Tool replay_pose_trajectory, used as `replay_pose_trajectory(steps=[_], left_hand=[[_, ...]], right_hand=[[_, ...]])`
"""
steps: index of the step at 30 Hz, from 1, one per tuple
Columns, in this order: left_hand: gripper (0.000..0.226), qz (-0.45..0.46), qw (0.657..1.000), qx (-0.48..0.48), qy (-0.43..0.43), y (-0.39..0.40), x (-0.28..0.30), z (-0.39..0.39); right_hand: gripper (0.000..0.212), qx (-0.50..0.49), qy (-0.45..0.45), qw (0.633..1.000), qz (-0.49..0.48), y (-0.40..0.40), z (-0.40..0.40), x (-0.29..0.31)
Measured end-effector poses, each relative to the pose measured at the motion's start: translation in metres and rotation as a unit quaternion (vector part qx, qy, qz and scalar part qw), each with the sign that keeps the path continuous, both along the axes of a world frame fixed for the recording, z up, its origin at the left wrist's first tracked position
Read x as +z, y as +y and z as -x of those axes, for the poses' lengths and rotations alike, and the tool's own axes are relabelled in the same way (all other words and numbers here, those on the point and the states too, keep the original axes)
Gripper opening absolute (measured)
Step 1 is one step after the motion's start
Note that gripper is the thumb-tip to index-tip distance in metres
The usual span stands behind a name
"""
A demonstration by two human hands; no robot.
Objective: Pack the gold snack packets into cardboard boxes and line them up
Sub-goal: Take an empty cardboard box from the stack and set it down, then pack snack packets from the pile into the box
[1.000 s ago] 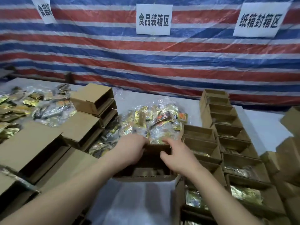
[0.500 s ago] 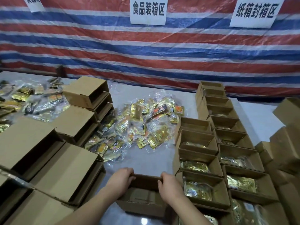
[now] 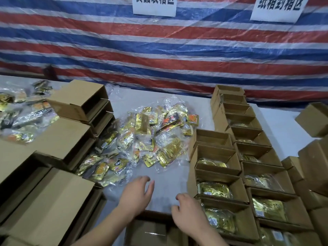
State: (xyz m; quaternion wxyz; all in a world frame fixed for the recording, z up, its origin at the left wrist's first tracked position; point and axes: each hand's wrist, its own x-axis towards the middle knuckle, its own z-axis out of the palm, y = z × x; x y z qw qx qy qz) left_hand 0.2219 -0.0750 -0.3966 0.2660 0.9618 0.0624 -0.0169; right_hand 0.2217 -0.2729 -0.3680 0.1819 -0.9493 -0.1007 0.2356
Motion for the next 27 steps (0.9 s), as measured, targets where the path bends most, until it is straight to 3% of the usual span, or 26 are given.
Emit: replay_pose_trajectory(steps=[5, 10, 13, 15, 22, 27], left_hand=[[0.036, -0.080, 0.994, -0.073, 0.032, -0.024, -0.010, -0.115], [0.061, -0.181, 0.972, -0.120, 0.091, -0.064, -0.067, -0.201], [0.083, -0.270, 0.947, -0.125, 0.123, -0.082, -0.100, -0.224], [0.085, -0.303, 0.939, -0.109, 0.123, -0.087, -0.111, -0.233], [0.063, -0.274, 0.947, -0.079, 0.145, -0.075, -0.108, -0.232], [0.029, -0.110, 0.989, -0.070, 0.068, -0.041, -0.071, -0.202]], right_hand=[[0.030, -0.081, -0.036, 0.992, -0.092, 0.002, -0.047, 0.010], [0.024, -0.175, -0.043, 0.965, -0.192, -0.007, -0.070, 0.016], [0.025, -0.195, -0.044, 0.955, -0.220, -0.015, -0.068, 0.013], [0.024, -0.211, -0.041, 0.951, -0.224, -0.020, -0.066, 0.012], [0.018, -0.244, -0.033, 0.939, -0.239, -0.021, -0.056, 0.013], [0.024, -0.254, -0.021, 0.923, -0.287, -0.012, -0.058, 0.018]])
